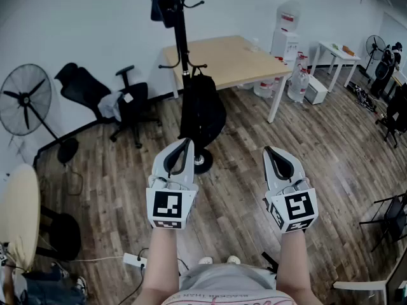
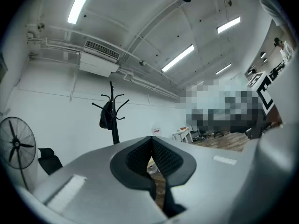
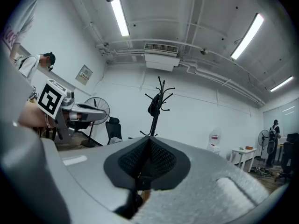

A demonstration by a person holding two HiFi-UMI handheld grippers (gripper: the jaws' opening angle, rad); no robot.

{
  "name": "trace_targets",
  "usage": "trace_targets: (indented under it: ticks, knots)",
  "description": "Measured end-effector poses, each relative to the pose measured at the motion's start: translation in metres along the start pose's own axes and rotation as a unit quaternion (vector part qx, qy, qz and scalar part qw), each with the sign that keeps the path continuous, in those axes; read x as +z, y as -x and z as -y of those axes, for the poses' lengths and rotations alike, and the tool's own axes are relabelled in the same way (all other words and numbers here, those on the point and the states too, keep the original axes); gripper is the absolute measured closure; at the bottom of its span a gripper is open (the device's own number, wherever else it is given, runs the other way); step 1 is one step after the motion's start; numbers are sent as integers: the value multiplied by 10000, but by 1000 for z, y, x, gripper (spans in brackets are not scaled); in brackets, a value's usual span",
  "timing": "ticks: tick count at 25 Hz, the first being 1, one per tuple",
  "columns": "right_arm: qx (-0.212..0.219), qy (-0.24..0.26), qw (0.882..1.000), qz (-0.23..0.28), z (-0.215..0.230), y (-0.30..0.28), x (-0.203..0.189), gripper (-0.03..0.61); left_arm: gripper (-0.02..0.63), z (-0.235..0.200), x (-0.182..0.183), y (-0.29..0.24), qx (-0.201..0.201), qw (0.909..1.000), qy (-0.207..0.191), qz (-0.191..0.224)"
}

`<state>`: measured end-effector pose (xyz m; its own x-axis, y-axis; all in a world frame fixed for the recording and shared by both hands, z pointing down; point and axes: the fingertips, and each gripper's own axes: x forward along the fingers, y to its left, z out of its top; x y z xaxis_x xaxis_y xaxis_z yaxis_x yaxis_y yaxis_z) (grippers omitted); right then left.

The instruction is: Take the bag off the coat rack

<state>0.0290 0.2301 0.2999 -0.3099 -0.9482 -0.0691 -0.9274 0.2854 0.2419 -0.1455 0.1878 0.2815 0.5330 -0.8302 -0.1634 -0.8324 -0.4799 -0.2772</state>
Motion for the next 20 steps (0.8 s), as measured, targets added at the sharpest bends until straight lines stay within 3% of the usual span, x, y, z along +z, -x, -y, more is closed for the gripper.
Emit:
trace_targets:
  ticks: [4,9,20]
  knots:
    - [135,11,9999,-18,11,0,-3,575,600,1,2,-9,142,9999,22,-34]
    - [271,-344,9989,162,29,5,-10,575,600,13,2,-14,328,9994,12,-81]
    - [556,-2,9984,43,39,-23,-29,575,600,16,-9,-22,711,9971,25,-256]
